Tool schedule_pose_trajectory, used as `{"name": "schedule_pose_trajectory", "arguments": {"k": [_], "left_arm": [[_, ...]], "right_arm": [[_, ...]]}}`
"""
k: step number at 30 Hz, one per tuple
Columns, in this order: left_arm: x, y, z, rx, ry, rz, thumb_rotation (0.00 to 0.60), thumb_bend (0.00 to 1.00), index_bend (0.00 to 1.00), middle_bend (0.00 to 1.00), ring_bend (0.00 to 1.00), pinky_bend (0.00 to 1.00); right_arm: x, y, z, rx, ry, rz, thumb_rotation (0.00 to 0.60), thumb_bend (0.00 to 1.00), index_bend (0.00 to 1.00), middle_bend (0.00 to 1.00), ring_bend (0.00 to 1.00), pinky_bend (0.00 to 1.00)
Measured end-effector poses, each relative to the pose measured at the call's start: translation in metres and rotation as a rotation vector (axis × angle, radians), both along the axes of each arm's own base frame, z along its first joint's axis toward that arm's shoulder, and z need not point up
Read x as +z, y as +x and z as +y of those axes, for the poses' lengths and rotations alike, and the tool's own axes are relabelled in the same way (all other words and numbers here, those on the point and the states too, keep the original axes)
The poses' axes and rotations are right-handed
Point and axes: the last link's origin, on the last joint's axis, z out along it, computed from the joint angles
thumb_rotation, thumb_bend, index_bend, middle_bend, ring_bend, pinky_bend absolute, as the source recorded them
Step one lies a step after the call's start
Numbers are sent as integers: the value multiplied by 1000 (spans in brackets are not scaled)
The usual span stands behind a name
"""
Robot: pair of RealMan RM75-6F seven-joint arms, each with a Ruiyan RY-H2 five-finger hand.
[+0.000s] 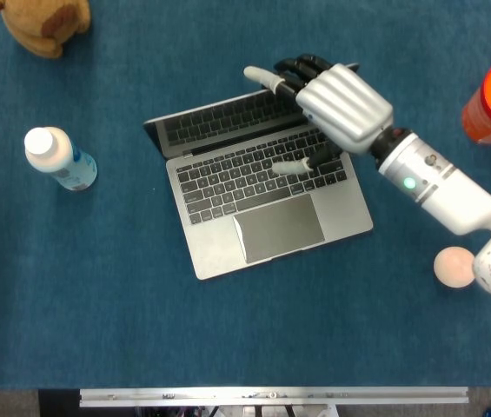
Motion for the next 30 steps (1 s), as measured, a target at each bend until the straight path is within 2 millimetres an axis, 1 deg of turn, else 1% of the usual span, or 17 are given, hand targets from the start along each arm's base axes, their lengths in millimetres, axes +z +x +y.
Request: {"name": "schedule_pose_trajectory", "arguments": {"k": [7,10,12,16,20,25,30], "left_arm": [[0,1,1,1,0,-4,600,375,88,108,71,123],[0,1,0,2,1,-3,600,375,88,108,71,122],[0,0,0,3,-1,0,600,375,88,108,71,122],[-8,0,0,13,-23,-22,600,375,88,108,71,123],[2,-1,-2,8,-13,-4,600,375,88,108,71,122],[1,-1,-2,3,-13,-9,600,375,88,108,71,122],[0,0,0,0,-11,-5,600,375,88,108,71,123]], "right_arm": [[-3,9,-16,-7,-24,-5,368,0,10,254,140,175],[-5,10,-18,-11,-19,-2,367,0,11,254,140,175],[-5,9,-16,-12,-15,-1,366,0,11,254,140,175],[-4,5,-7,-5,-7,0,367,0,11,254,140,175],[0,0,4,3,-4,1,366,0,10,254,143,175],[8,-6,17,13,-16,3,365,0,4,254,145,185],[11,-9,15,9,-31,0,368,0,4,253,146,189]]}}
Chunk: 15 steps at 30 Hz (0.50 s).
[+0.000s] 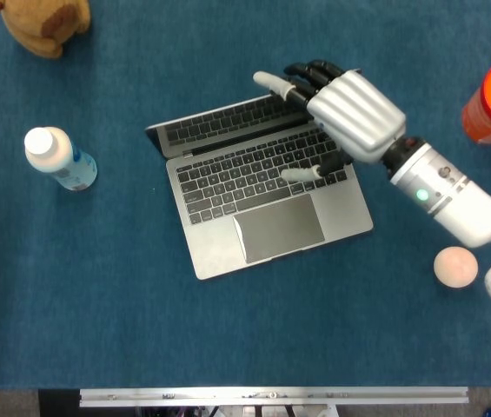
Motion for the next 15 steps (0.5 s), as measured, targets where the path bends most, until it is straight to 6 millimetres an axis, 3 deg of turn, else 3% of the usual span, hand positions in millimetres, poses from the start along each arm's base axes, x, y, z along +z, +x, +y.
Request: {"name": "schedule_pose_trajectory", "arguments": {"k": [10,15], "left_arm": [[-1,3,1,-13,14,1,600,375,88,108,71,123],[0,3,0,-13,14,-1,600,375,88,108,71,122]], "right_arm": [[-5,-6,-22,-48,-9,3,369,0,4,254,146,189],[-6,-8,-17,-46,6,5,370,0,4,254,145,189]]}}
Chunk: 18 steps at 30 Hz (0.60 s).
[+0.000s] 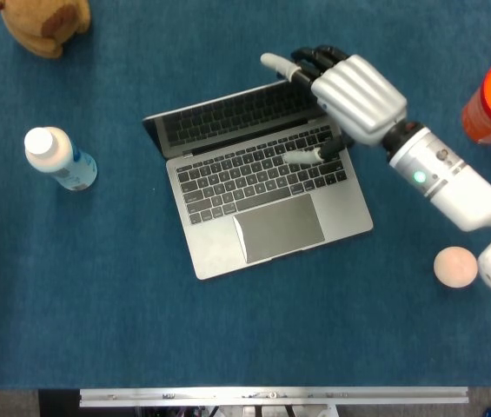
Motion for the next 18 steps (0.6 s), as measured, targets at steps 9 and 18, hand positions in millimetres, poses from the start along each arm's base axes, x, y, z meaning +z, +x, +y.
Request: {"name": "schedule_pose_trajectory", "arguments": {"k": [9,18], "left_arm": [[-2,3,-1,-23,-12,-5,600,375,88,108,71,123],[-1,3,-1,-26,0,-8,600,375,88,108,71,123]], "right_arm": [[14,-7,25,35,-13,4,370,0,4,254,146,189],[45,-20,27,16,-111,-29,371,0,4,254,146,189]]}}
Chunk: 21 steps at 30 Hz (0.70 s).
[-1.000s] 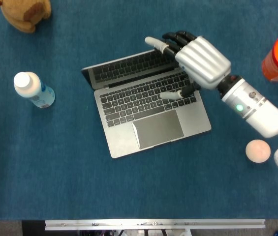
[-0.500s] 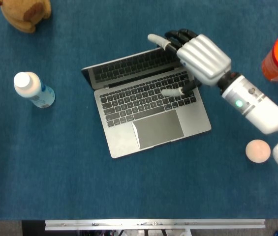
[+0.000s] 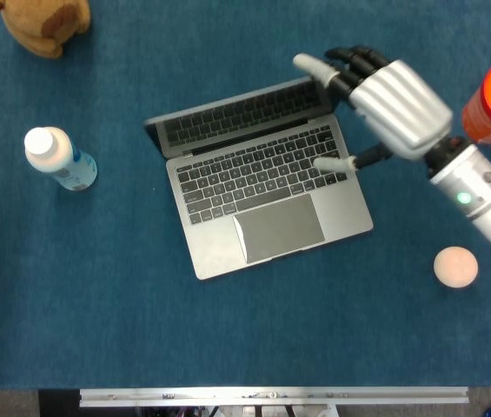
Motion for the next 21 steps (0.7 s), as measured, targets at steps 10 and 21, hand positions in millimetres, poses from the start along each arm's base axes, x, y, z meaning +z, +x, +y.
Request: {"name": "schedule_pose_trajectory", "arguments": {"k": [10,21], "left_arm": [[3,-3,1,-1,10,-2,600,375,88,108,71,123],[3,-4,0,-10,15,-9,600,375,88,109,71,123]], "right_arm": [[46,-49,20,-94,-133,63,371,0,4,254,146,189],[79,-125,72,-291,-265,157,512,0,4,261,146,189]]}}
